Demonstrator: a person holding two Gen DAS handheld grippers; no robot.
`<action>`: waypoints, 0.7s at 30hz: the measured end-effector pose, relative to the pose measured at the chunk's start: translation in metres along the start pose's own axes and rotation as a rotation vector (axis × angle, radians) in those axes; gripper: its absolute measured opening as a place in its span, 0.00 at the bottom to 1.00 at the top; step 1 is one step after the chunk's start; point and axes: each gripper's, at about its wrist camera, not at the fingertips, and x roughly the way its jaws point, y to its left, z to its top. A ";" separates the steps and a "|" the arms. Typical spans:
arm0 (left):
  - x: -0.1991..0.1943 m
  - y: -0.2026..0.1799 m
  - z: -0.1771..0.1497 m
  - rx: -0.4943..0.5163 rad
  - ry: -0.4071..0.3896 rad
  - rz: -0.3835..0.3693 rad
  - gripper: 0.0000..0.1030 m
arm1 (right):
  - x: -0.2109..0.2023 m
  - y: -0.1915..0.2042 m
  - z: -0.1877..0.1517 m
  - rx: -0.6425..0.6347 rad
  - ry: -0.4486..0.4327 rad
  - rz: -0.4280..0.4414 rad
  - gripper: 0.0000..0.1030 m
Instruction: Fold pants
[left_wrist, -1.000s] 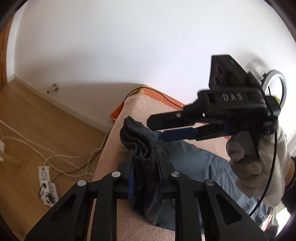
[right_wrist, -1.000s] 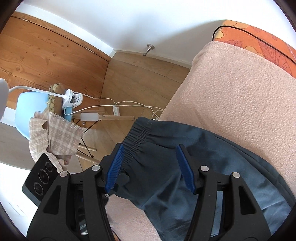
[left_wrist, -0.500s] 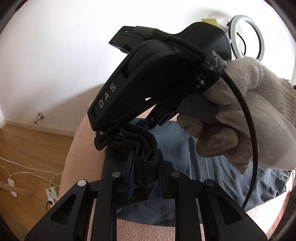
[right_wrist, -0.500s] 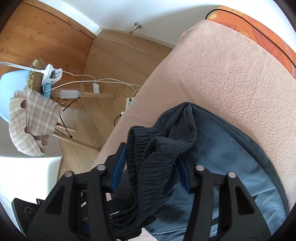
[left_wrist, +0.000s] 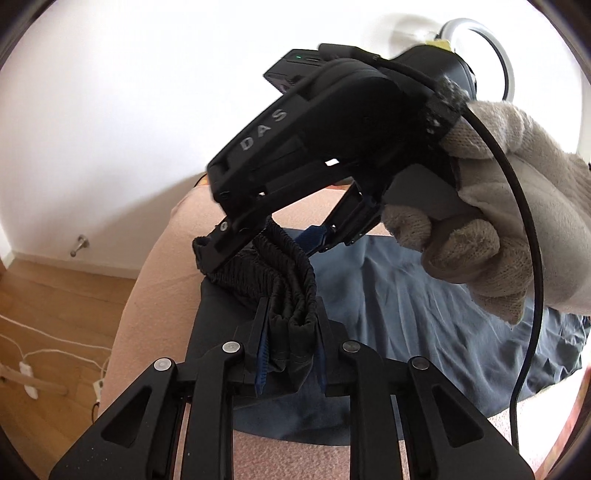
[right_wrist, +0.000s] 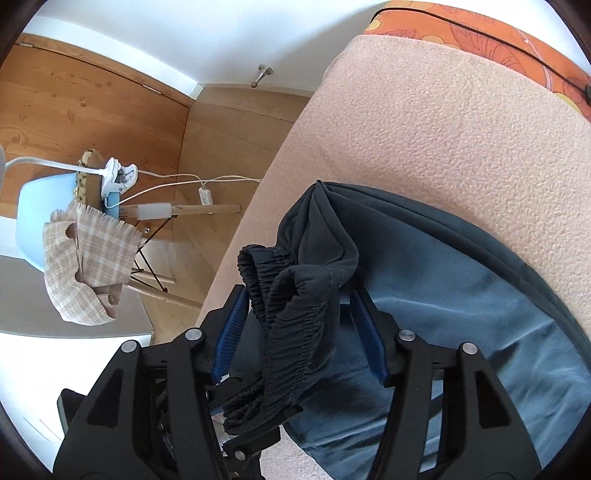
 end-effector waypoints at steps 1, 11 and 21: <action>-0.001 -0.006 0.001 0.022 0.000 -0.002 0.18 | -0.002 0.002 -0.002 -0.011 -0.001 -0.010 0.58; -0.021 -0.049 0.008 0.110 0.010 -0.091 0.16 | -0.054 -0.053 -0.061 0.136 -0.181 0.183 0.14; 0.001 -0.141 -0.015 0.312 0.190 -0.243 0.15 | -0.081 -0.159 -0.169 0.423 -0.265 0.239 0.48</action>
